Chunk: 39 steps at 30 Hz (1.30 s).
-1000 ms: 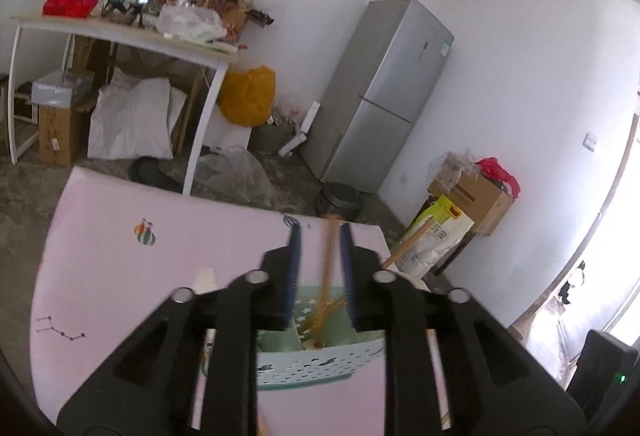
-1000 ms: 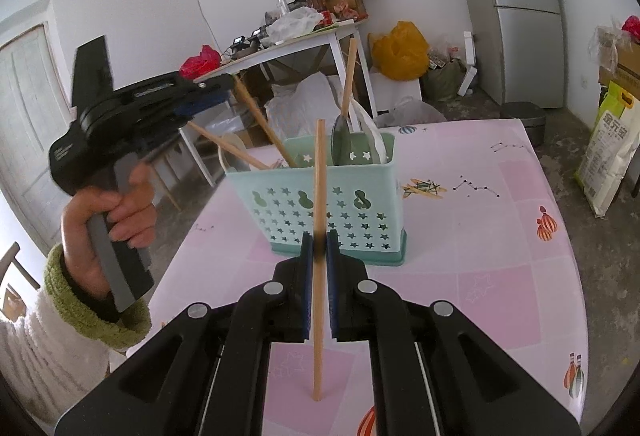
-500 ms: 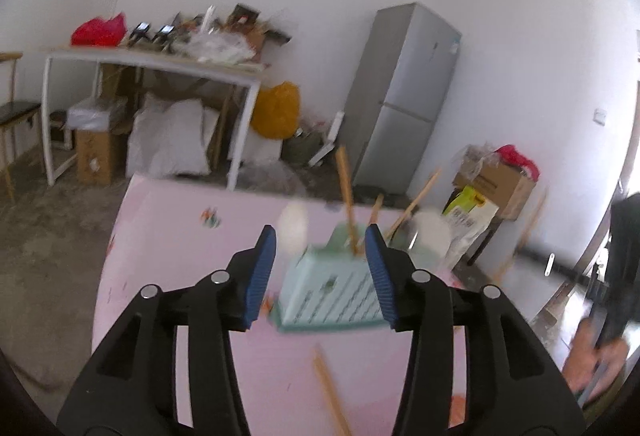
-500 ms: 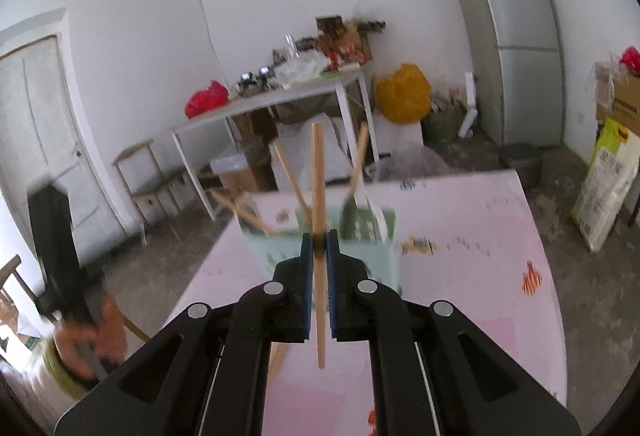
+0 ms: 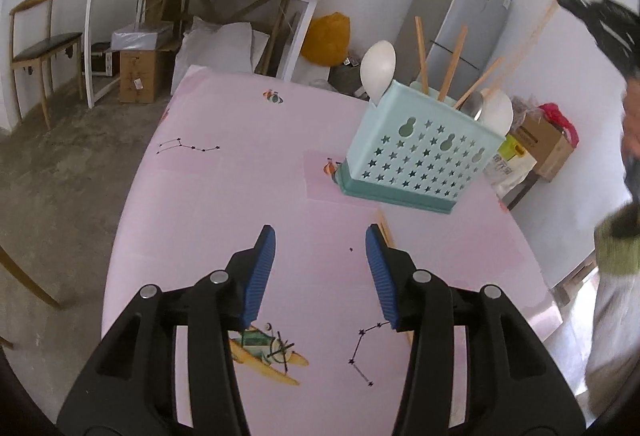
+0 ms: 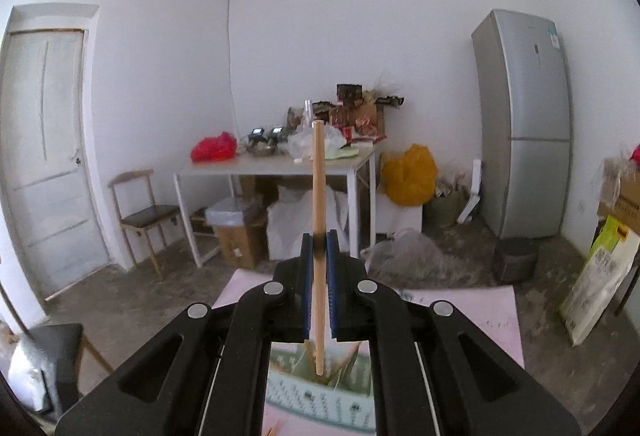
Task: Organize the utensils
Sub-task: 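Lower the right gripper's chopstick into the holder and open the right gripper, then move both grippers toward the last two chopsticks on the table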
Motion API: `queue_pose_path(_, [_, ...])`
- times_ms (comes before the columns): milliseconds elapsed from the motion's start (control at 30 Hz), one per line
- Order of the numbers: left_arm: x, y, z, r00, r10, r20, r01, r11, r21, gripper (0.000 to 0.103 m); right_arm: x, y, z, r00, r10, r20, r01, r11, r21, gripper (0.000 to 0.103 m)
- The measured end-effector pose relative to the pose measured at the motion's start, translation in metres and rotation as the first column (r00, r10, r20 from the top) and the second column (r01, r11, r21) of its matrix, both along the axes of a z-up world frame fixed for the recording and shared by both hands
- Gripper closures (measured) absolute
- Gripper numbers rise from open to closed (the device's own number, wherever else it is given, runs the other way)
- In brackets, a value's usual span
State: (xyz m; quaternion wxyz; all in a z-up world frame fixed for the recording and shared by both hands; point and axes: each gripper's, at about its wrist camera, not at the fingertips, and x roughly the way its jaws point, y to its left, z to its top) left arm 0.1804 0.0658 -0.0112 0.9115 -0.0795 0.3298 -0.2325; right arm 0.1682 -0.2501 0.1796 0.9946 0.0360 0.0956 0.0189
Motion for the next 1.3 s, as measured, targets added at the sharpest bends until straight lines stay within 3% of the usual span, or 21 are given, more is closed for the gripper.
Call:
queue_pose_path(233, [-0.006,-0.009,-0.004,0.999,-0.030,0.025,0.029,0.999,0.030,0.059,0.048,0.006,-0.026,0.999,-0.023,-0.038,0.022,0.999,-0.023,0.096])
queue_pose_path(500, [-0.005,-0.010,-0.008,0.999,-0.042,0.011,0.041,0.998,0.049,0.058,0.074,0.003,-0.082,0.979,-0.077,-0.190,0.067,0.996,-0.058,0.093])
queue_pose_path(567, [-0.005,-0.009,-0.010,0.999,-0.045,0.006,0.045,0.998,0.051,0.058,0.066,-0.002,-0.079,0.981,-0.088,-0.175,0.082,0.996,-0.040,0.071])
queue_pose_path(633, [-0.005,-0.010,-0.011,0.999,-0.046,0.001,0.046,0.998,0.051,0.058,0.052,-0.008,-0.071,0.986,-0.099,-0.133,0.096,0.995,-0.024,0.059])
queue_pose_path(833, [-0.007,-0.014,-0.010,0.998,-0.058,-0.001,0.057,0.996,0.063,0.057,0.003,-0.016,-0.043,0.993,-0.116,-0.011,0.116,0.993,0.009,0.050])
queue_pose_path(1000, [-0.010,-0.020,-0.011,0.998,-0.069,-0.008,0.070,0.994,0.088,0.053,-0.038,-0.017,-0.042,0.995,-0.097,0.024,0.096,0.995,0.032,0.046])
queue_pose_path(1100, [-0.010,-0.026,-0.013,0.997,-0.080,-0.022,0.082,0.991,0.108,0.051,-0.053,-0.017,-0.062,0.997,-0.067,-0.035,0.069,0.995,0.073,0.044])
queue_pose_path(1167, [-0.011,-0.030,-0.016,0.995,-0.093,-0.035,0.097,0.987,0.124,0.049,-0.054,-0.015,-0.085,0.992,-0.038,-0.119,0.051,0.993,0.104,0.043])
queue_pose_path(1300, [-0.014,-0.042,-0.026,0.990,-0.119,-0.069,0.129,0.979,0.157,0.046,-0.042,-0.002,-0.162,0.926,0.035,-0.375,0.044,0.979,0.199,0.043])
